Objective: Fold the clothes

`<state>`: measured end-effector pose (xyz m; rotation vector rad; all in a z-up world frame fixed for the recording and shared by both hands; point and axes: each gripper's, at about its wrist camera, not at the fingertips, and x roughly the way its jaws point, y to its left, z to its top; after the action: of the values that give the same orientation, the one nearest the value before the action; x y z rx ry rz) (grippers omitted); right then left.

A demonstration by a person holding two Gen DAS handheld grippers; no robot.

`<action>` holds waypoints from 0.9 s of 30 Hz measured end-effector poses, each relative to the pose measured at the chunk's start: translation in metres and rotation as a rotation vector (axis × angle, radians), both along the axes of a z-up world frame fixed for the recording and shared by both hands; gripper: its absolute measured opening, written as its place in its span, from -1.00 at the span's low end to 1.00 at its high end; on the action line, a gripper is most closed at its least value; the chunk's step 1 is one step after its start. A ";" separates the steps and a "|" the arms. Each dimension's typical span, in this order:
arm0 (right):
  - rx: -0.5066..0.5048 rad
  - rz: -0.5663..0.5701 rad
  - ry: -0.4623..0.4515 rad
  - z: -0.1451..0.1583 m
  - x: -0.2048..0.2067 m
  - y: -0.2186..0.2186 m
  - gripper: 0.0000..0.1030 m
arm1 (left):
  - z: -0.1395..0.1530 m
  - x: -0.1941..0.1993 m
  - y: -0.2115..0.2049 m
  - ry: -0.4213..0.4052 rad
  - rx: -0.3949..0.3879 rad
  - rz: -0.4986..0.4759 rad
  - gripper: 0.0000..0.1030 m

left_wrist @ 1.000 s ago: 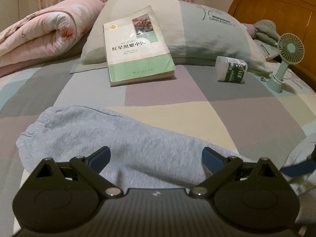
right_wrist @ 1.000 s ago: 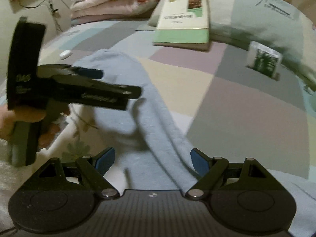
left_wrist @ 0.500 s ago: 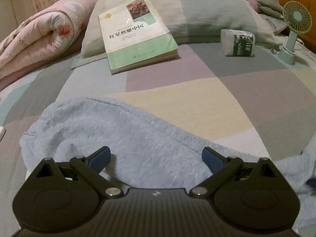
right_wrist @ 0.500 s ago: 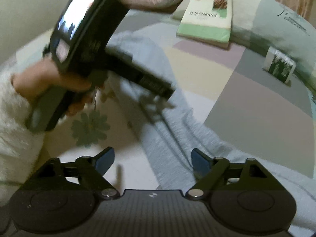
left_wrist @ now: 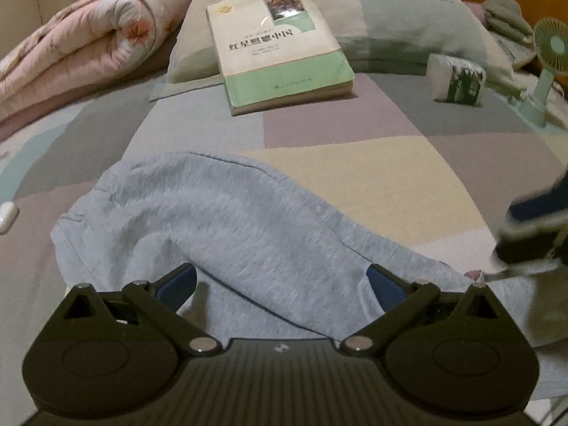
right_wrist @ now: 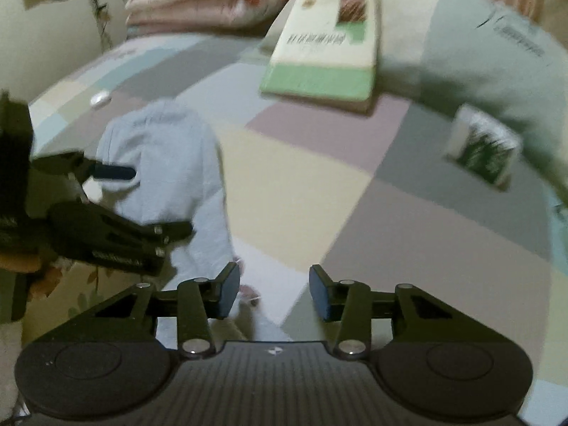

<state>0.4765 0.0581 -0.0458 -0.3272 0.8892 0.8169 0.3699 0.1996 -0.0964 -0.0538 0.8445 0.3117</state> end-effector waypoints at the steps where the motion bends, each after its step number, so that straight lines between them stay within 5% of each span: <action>1: -0.011 0.009 -0.006 -0.002 -0.004 0.002 -0.07 | 0.002 -0.001 0.003 -0.011 -0.006 0.012 0.97; 7: -0.076 0.061 -0.043 -0.011 -0.026 0.013 -0.09 | 0.013 -0.008 0.016 -0.071 -0.045 0.063 0.97; 11: -0.119 0.096 -0.067 -0.017 -0.040 0.021 -0.76 | 0.014 -0.008 0.016 -0.077 -0.046 0.066 0.97; 12: -0.129 0.105 -0.073 -0.018 -0.044 0.023 -0.80 | 0.015 -0.009 0.017 -0.080 -0.045 0.067 0.97; 27: -0.168 -0.113 -0.237 0.002 0.051 0.032 -0.88 | 0.017 -0.015 0.032 -0.110 -0.081 0.110 0.97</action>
<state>0.5275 0.0902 -0.0437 -0.5057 0.7475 0.5857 0.3547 0.2315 -0.0797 -0.1924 0.7457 0.3746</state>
